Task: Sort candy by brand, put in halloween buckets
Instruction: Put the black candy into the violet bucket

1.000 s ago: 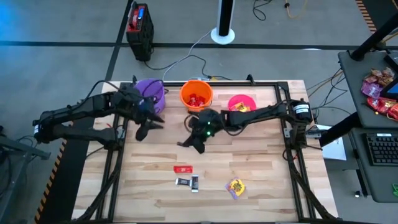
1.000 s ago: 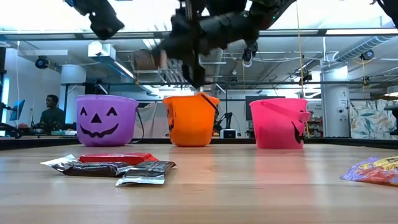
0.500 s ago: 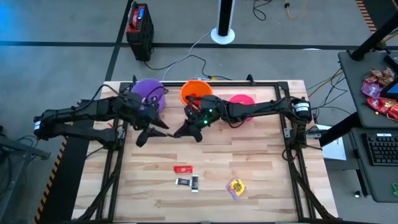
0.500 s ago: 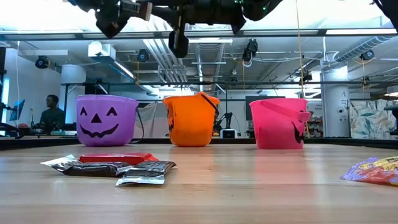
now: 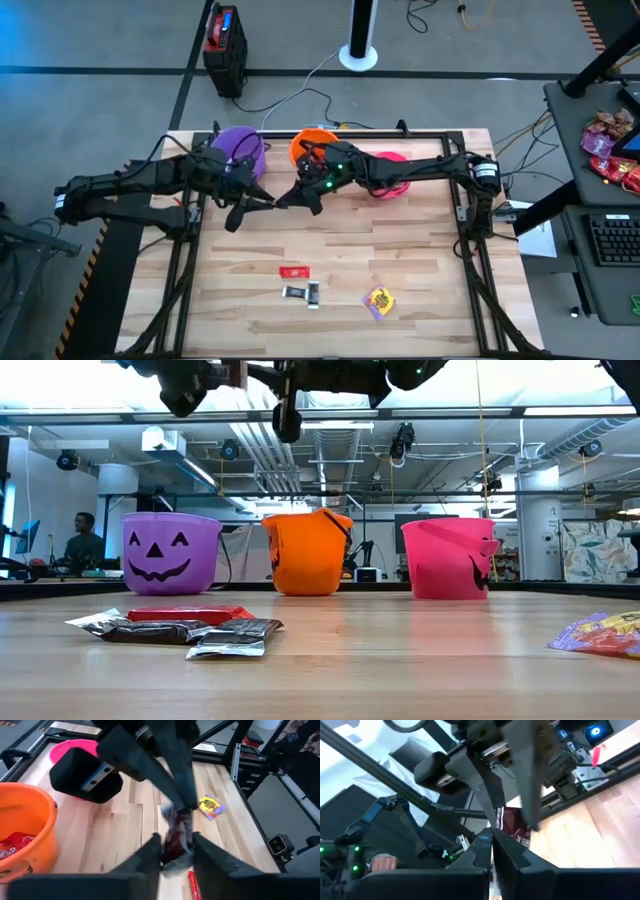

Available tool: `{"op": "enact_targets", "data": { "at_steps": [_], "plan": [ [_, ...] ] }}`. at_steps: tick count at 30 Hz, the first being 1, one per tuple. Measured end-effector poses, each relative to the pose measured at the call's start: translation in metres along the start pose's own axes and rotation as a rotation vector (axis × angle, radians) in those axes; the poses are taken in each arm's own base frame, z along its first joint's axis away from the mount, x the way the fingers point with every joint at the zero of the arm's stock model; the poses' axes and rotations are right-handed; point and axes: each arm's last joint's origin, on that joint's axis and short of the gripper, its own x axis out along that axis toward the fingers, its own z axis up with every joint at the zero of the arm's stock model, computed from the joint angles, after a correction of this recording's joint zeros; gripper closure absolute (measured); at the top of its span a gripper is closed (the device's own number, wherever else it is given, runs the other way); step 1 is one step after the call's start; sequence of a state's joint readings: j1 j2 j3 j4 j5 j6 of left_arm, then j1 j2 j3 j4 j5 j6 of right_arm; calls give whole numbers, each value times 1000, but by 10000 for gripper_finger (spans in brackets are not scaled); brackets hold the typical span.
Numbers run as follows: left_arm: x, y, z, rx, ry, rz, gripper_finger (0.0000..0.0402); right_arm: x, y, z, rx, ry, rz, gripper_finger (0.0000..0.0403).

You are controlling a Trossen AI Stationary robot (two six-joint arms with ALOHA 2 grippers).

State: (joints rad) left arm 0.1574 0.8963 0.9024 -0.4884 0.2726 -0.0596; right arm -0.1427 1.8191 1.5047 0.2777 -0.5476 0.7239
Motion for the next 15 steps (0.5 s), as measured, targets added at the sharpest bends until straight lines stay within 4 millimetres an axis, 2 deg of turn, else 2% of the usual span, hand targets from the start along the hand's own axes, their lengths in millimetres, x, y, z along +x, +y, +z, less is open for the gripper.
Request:
{"op": "enact_targets", "data": {
  "at_steps": [3,4,11,15],
  "plan": [
    [0,0,0,13,-3,2,379,-1,-2,1,13,-11,-19,394],
    [0,0,0,15,-3,2,387,-1,-2,1,14,-19,-26,394],
    [0,1,0,8,-1,37,394,-3,-6,6,16,-56,-73,394],
    [-3,6,-7,-56,52,204,395,-12,-11,21,29,-92,-91,394]
  ]
}}
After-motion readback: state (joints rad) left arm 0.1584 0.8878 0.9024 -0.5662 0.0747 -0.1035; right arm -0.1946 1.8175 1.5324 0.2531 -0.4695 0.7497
